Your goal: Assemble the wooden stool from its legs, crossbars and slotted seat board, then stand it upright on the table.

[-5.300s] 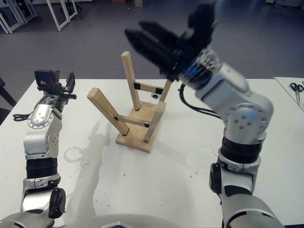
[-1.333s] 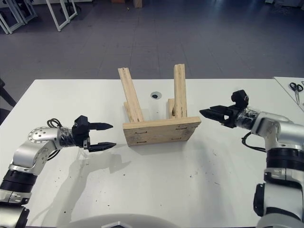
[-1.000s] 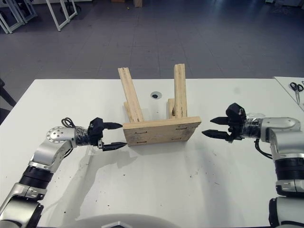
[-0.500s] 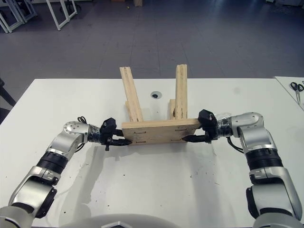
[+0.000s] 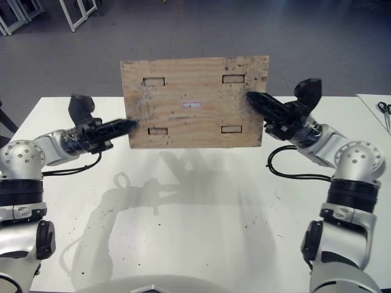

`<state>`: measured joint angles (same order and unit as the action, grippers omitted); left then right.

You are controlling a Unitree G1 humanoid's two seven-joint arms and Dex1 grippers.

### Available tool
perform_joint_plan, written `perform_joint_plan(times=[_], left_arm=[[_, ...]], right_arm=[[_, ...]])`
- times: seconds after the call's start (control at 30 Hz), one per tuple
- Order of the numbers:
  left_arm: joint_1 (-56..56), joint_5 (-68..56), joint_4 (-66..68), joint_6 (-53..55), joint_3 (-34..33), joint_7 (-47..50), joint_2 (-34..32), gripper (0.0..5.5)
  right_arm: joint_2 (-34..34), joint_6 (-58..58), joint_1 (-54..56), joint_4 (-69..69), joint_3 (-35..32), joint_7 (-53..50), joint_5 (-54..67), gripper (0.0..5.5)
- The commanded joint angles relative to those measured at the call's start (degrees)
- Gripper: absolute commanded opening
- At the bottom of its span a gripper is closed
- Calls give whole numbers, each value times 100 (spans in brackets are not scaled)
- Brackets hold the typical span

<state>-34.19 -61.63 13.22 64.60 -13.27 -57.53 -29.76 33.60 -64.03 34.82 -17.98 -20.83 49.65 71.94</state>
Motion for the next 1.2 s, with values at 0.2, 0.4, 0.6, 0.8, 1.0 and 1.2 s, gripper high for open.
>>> perform_joint_plan(times=[0.2,0.4,0.6,0.8,1.0,1.2], left_arm=[[-2573,-2551,1315,-2678,-2002,8582,2720,131],[-2888,-1823,2886,-2527,-1881,8554,2629,132],[-3066,-1575,3244,-2392,-2094,8277,2397,206],[-2650,-1226,2816,-1996,-2086,7757,2167,206],[-2370,-1815,2475,-2145,-2852,7438,2325,206],[-1897,-2084,1629,-2457,-3297,7251,2258,237]], right_arm=[[-2172,3425,2809,-2226,-1471,-7509,835,132],[-1453,2304,3187,-4255,-653,-5970,-174,214],[-995,1897,3530,-5198,-1025,-4329,-652,327],[-704,1425,3523,-5241,-1326,-3634,-1073,327],[-427,1337,3258,-5111,-1975,-3450,-1050,327],[-377,1211,2773,-4329,-2027,-3638,-1325,330]])
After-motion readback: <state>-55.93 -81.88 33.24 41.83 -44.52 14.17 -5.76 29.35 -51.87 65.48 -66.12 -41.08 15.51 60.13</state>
